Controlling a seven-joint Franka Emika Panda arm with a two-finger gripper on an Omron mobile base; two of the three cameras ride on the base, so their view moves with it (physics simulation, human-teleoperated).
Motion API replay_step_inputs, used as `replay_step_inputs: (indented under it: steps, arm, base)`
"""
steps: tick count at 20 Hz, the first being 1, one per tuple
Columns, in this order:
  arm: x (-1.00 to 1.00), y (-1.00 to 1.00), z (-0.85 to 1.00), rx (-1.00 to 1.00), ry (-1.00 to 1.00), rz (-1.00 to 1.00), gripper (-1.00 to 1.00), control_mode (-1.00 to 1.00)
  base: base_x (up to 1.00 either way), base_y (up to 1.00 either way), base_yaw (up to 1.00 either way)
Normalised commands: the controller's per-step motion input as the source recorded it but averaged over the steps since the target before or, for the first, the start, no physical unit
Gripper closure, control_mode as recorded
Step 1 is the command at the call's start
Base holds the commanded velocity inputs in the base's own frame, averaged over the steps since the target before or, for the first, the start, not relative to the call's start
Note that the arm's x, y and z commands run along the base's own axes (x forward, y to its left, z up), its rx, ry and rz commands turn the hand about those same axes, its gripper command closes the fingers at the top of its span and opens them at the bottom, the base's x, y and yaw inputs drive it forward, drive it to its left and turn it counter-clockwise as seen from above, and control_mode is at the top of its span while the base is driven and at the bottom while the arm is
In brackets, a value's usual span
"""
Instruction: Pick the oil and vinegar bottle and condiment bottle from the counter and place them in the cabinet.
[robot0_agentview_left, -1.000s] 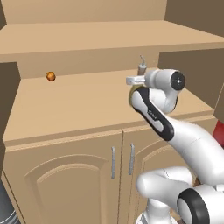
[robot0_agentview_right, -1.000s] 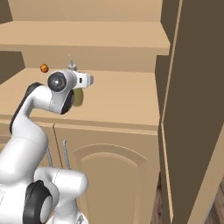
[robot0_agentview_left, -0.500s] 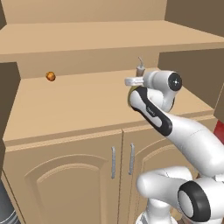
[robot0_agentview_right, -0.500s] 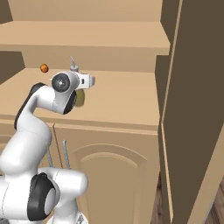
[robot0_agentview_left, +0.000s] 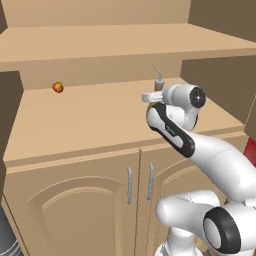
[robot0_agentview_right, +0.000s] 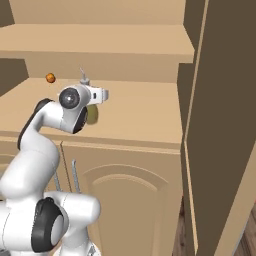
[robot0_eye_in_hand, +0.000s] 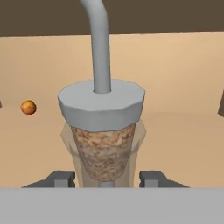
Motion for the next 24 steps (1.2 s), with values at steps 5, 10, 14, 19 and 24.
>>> replay_step_inputs:
  steps: [5,10,14,19,24]
  arm:
    - [0.15,0.0,-0.18,-0.01,0.0,0.0,1.0,-1.0]
    - [0.33,0.0,-0.12,0.0,0.0,0.0,1.0,-1.0]
    - [0.31,0.0,-0.23,0.0,0.0,0.0,1.0,-1.0]
    - [0.26,0.0,-0.32,0.0,-0.03,0.0,1.0,-1.0]
    - [0.23,0.0,-0.35,0.0,-0.03,0.0,1.0,-1.0]
  base:
    - [0.0,0.0,0.0]
    - [0.0,0.0,0.0]
    - [0.0,0.0,0.0]
    - [0.0,0.0,0.0]
    - [0.0,0.0,0.0]
